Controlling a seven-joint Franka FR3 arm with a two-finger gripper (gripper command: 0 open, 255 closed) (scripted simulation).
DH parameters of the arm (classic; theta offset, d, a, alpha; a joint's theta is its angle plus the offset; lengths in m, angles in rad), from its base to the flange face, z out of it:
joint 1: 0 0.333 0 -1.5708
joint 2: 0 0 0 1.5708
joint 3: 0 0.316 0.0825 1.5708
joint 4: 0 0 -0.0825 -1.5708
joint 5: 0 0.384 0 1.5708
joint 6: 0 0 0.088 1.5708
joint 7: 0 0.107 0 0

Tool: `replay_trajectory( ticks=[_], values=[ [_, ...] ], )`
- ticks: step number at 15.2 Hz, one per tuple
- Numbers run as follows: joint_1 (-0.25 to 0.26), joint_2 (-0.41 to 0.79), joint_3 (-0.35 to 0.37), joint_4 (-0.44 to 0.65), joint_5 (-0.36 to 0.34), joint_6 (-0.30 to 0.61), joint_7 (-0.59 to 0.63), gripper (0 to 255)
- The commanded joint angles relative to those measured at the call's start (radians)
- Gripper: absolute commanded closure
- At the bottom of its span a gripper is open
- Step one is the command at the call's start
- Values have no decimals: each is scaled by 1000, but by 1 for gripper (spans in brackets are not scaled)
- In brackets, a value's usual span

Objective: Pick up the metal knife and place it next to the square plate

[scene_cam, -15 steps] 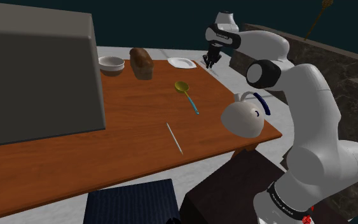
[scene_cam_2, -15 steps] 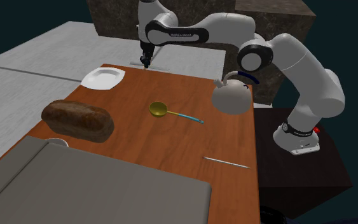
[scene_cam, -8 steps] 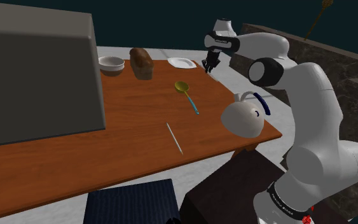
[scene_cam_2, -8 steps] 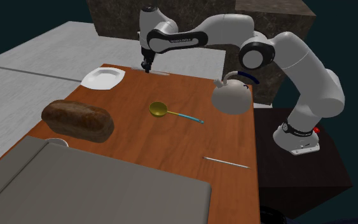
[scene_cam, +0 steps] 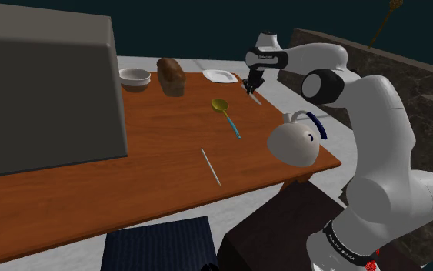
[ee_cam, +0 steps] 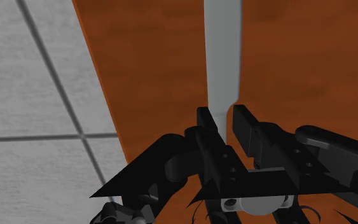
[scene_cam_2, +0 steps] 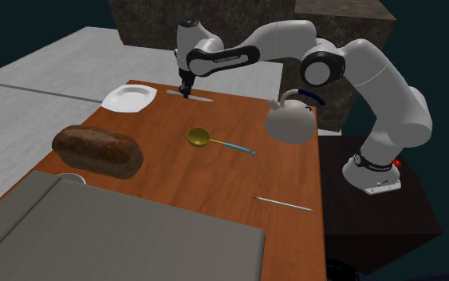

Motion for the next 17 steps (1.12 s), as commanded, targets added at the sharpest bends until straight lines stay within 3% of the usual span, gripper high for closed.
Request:
replay_trajectory(
  ticks=[1,6,7,12,17],
  values=[
    [0,1,0,-1,0,3,0,255],
    [0,1,0,-1,0,2,0,255],
    [0,1,0,-1,0,2,0,0],
    [0,1,0,-1,0,2,0,0],
    [3,-84,5,-28,4,-57,1,0]
  ],
)
